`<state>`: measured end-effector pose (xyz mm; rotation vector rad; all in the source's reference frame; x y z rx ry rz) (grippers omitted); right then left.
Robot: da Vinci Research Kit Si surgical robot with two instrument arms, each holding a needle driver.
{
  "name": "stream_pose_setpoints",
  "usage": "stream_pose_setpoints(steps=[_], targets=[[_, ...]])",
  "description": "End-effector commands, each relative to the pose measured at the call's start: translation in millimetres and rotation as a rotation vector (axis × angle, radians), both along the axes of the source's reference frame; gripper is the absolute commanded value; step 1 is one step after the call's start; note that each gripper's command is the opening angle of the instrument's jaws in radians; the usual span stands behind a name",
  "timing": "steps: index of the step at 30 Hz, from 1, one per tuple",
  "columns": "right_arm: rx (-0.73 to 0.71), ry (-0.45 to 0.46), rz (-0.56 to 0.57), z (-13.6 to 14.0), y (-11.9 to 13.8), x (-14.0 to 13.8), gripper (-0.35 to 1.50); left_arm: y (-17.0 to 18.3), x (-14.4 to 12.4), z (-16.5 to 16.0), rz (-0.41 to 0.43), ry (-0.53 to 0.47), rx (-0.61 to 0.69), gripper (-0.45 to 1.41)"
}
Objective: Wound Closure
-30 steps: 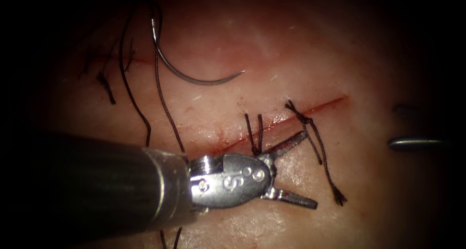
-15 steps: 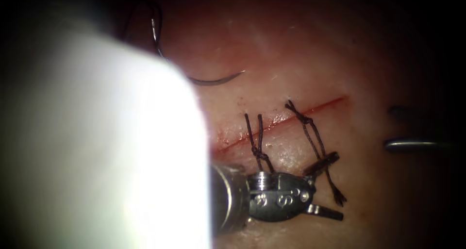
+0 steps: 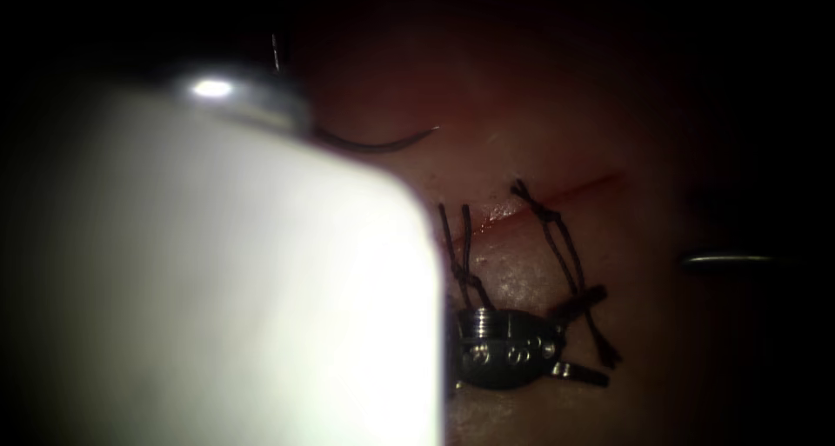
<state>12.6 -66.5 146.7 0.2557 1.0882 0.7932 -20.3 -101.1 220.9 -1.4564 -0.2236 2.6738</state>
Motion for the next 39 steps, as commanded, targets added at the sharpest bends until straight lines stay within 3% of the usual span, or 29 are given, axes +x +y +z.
stream_pose_setpoints(steps=[1, 8, 10, 11, 14, 21, 27, 39], targets=[[0.004, 0.002, -0.001, 0.5, -0.8, 0.9, 1.45, -0.9, -0.7, 0.6, -0.001, -0.002, 0.004, 0.61], [0.003, 0.002, -0.001, 0.5, -1.0, 0.9, 1.45, -0.9, -2.0, 0.9, 0.007, -0.007, 0.004, 0.57], [0.003, 0.002, -0.001, 0.5, -1.0, 0.9, 1.45, -0.9, -2.1, 1.0, 0.018, -0.018, 0.008, 0.31], [0.003, 0.002, -0.001, 0.5, -1.0, 0.9, 1.45, -0.9, -2.1, 1.0, 0.028, -0.027, 0.012, 0.05], [0.003, 0.002, -0.001, 0.5, -1.0, 0.9, 1.45, -0.9, -1.9, 0.9, 0.043, -0.039, 0.011, -0.45], [-0.001, 0.007, -0.014, 0.8, -1.3, 1.3, 1.45, 0.1, -0.3, -0.2, 0.020, -0.087, 0.063, -0.45], [-0.105, 0.005, -0.138, 2.0, -2.1, 2.8, 1.38, 3.1, 1.6, -1.9, -0.036, -0.166, 0.136, -0.45], [-0.285, -0.015, -0.257, 3.4, -2.3, 8.7, 1.48, 8.6, 3.6, -4.3, -0.061, -0.223, 0.173, -0.45]])
